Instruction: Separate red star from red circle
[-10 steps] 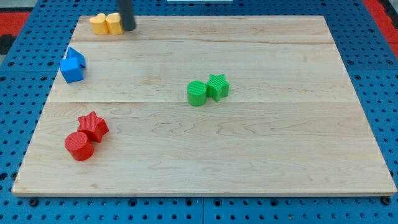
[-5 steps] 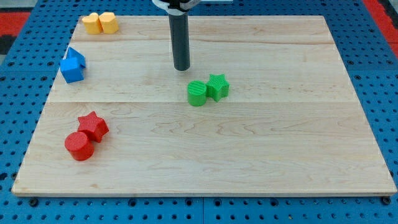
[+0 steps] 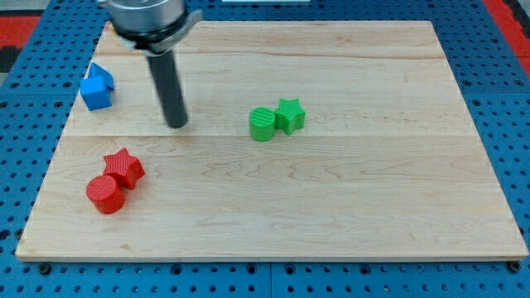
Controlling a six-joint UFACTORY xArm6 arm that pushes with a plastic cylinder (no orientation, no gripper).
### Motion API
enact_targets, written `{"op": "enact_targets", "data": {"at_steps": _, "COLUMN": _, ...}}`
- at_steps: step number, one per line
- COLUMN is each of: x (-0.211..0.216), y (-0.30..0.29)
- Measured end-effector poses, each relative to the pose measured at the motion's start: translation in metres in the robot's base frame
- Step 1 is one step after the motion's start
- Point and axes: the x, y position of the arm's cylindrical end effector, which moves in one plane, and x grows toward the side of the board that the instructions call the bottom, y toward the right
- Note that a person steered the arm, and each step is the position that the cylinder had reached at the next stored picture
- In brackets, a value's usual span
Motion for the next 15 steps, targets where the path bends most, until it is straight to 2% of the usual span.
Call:
{"op": "enact_targets", "data": {"at_steps": 1, "x": 0.024, "y": -0.049}}
{"op": "enact_targets", "data": {"at_steps": 3, "x": 0.034, "y": -0.145}}
{"op": "enact_targets", "data": {"at_steps": 4, "x": 0.04, "y": -0.118}}
{"op": "enact_targets", "data": {"at_steps": 5, "x": 0.041, "y": -0.056}}
{"op": "enact_targets", "data": {"at_steps": 7, "x": 0.069, "y": -0.071}}
{"op": "enact_targets", "data": {"at_steps": 10, "x": 0.06, "y": -0.045}}
{"op": "enact_targets", "data": {"at_steps": 12, "x": 0.071, "y": 0.005}}
{"op": "enact_targets", "data": {"at_steps": 14, "x": 0.104, "y": -0.015}}
{"op": "enact_targets", "data": {"at_steps": 15, "x": 0.081, "y": -0.014}}
